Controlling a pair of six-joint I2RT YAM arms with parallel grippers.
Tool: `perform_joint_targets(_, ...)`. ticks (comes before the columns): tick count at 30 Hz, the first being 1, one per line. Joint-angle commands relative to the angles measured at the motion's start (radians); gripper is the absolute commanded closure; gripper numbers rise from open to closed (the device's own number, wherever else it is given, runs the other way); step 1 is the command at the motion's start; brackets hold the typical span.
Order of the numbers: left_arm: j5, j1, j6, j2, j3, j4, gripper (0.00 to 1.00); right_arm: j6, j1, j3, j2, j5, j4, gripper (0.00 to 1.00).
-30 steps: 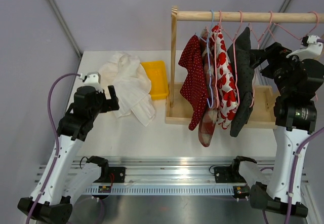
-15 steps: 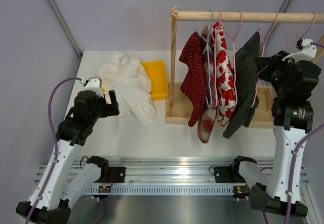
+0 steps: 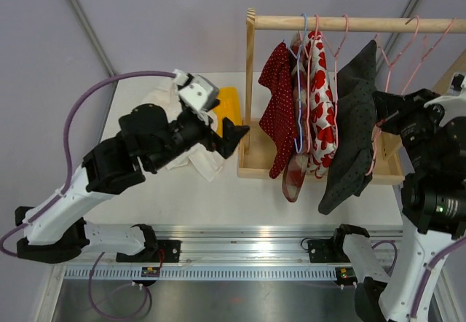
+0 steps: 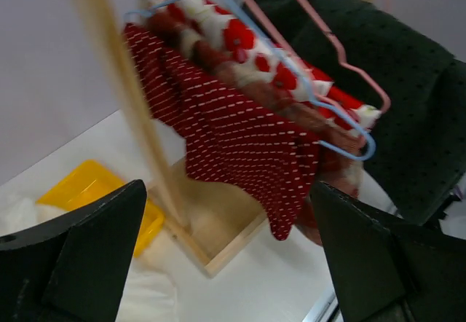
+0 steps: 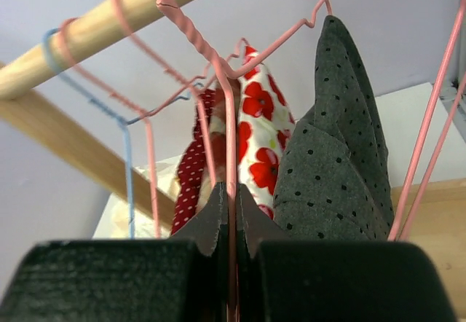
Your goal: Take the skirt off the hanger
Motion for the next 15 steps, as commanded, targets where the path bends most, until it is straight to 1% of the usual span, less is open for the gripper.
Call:
perform_joint_targets(1,0.086,-0.129,0.119,0.090,0.029,0.127,0.01,0.051,0.002,-0.004,-0.111,-0.076,0.016,1.00)
perform_joint_targets(2,0.099,-0.155,0.127,0.104,0.019,0.193,0.01,0.062,0.004,-0.010,-0.132,-0.081,0.010,1.00)
perform_joint_targets(3,0.111,-0.201,0.130,0.116,0.013,0.224,0.01,0.085,0.005,-0.013,-0.170,-0.082,-0.004,1.00)
perform_joint_targets(5,0.152,-0.252,0.128,0.148,-0.015,0.317,0.01,0.107,0.008,-0.021,-0.209,-0.097,-0.019,1.00)
perform_joint_targets(8,0.168,-0.297,0.144,0.206,-0.024,0.391,0.01,0.130,0.016,0.007,-0.272,-0.068,-0.094,1.00)
perform_joint_targets(11,0.175,-0.340,0.174,0.266,-0.012,0.431,0.01,0.151,0.030,0.034,-0.341,-0.019,-0.172,1.00)
perform_joint_targets(15,0.183,-0.375,0.200,0.322,0.025,0.462,0.01,0.173,0.036,0.069,-0.427,-0.019,-0.255,1.00)
